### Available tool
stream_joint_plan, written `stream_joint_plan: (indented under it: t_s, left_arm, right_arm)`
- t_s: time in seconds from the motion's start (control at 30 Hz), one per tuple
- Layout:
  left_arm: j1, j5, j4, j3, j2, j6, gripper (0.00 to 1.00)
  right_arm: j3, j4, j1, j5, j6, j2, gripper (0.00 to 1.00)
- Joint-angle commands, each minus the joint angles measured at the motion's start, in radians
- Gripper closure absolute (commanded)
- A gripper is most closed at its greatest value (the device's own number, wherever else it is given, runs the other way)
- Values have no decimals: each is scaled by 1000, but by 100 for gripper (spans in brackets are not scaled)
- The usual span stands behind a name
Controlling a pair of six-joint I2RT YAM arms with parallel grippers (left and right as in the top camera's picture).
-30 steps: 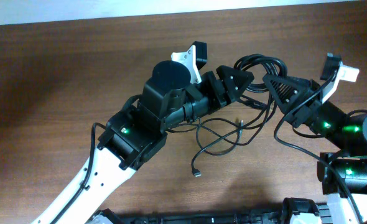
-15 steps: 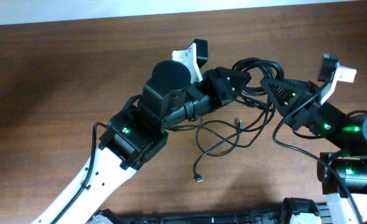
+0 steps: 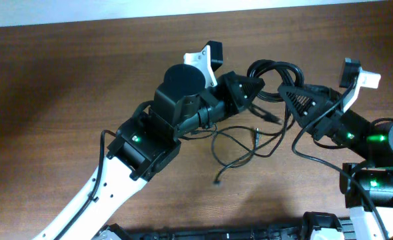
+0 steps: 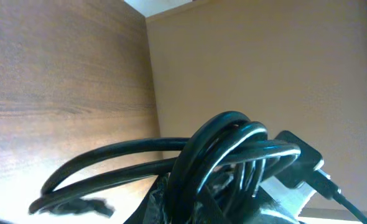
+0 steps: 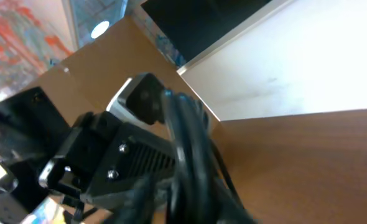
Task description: Untangle cables
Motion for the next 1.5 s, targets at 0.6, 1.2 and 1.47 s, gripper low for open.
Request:
stream_joint_plan:
  t_s: [0.6, 1.2, 1.47]
  left_arm:
    - [5, -56, -25, 16, 3, 806, 100]
    - [132, -278, -196, 16, -3, 587, 100]
    - [190, -277, -237, 16, -3, 447, 100]
  right_arm:
    - [6, -67, -3, -21, -469, -7, 56]
    - [6, -70, -5, 37, -468, 5, 96]
    - [6, -111, -5, 108, -465, 5, 96]
